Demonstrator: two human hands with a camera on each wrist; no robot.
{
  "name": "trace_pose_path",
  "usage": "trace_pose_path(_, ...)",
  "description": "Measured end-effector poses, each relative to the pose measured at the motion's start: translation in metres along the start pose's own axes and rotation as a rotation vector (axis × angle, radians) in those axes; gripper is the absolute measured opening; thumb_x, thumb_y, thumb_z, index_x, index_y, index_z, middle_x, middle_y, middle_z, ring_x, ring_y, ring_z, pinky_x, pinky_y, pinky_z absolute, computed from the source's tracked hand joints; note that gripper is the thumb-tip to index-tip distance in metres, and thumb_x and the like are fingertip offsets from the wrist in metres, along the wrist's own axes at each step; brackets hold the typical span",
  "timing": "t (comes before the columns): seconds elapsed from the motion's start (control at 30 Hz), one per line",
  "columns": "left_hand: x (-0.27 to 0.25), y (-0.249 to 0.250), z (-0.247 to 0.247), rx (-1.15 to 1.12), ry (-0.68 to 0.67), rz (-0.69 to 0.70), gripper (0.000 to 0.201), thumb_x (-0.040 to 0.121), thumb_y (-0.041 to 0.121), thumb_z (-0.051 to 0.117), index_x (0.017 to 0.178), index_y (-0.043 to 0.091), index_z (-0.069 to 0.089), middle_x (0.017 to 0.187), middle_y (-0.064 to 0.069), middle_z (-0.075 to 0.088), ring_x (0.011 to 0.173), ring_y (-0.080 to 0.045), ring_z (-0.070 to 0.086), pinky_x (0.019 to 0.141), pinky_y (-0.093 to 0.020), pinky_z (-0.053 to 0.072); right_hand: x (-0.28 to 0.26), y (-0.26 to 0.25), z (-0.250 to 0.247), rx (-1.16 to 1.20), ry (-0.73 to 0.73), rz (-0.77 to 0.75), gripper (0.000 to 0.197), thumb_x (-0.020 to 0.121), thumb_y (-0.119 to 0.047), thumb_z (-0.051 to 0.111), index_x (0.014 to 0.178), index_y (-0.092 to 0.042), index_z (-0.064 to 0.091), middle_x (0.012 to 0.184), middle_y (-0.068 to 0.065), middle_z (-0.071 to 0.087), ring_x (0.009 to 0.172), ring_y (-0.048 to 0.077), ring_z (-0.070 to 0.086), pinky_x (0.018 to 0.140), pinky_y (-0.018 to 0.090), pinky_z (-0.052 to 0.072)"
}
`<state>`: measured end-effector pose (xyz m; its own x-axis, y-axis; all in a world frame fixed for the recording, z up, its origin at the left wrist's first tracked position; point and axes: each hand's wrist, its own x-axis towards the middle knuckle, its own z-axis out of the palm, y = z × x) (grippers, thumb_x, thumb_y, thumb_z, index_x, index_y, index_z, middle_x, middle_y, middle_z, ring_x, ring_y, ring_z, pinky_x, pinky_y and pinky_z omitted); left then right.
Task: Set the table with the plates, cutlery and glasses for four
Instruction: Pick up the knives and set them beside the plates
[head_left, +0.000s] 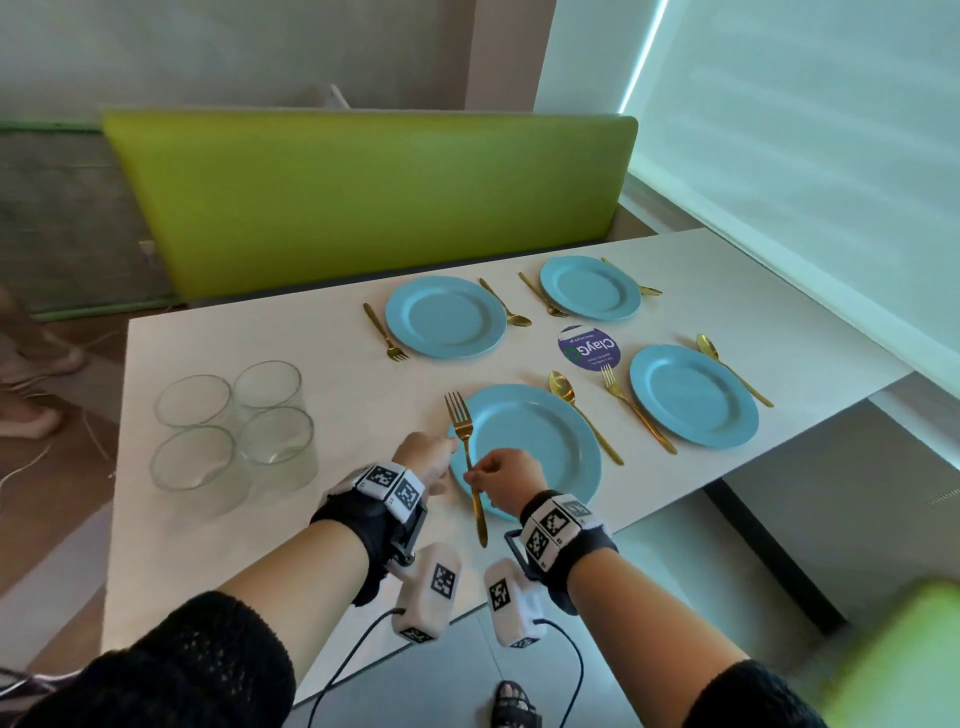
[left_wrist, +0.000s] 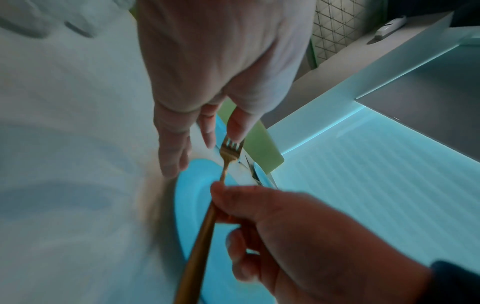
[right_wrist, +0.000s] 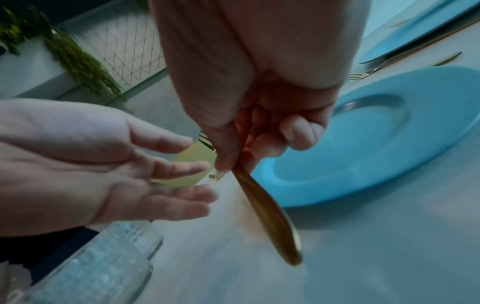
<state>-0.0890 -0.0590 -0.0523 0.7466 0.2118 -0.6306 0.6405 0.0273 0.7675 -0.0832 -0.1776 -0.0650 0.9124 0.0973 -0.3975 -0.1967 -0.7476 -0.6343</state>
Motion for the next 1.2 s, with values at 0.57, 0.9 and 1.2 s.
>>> trace_pose_path(0.57,-0.001,-0.012,-0.081,-0.092,0.106,-0.055,0.014,0.093,0.003,0.044,0.1,0.004,0.057,0.074,-0.007,0.051,0.063,-0.016,0.051,0.058,-0.025,0.045,-0.003,-0.015,0.052,-0.323,-0.09,0.08,0.025,0.086,-0.027,0.064,0.104,-0.011,0.07,0.11,0.008,0.069,0.105,0.024,0.063,0.091,0.033,0.052)
trace_pose_path(0.9,-0.002,-0.016,-0.088,-0.014,0.112,-0.035,0.029,0.092,0.002,0.046,0.119,-0.001,0.055,0.074,-0.006,0.051,0.063,-0.016,0.053,0.06,-0.025,0.047,0.003,-0.02,0.064,-0.365,-0.009,0.149,0.03,0.087,-0.028,0.062,0.11,-0.01,0.065,0.11,0.01,0.067,0.104,0.028,0.064,0.083,0.032,0.051)
trace_pose_path(1.2,0.002,-0.027,-0.097,0.032,0.099,-0.045,0.024,0.092,-0.002,0.045,0.113,0.003,0.057,0.075,-0.007,0.052,0.063,-0.016,0.054,0.06,-0.025,0.048,0.01,-0.027,0.06,-0.335,0.082,0.206,0.032,0.083,-0.032,0.066,0.106,-0.01,0.06,0.107,0.009,0.066,0.099,0.028,0.063,0.075,0.031,0.048)
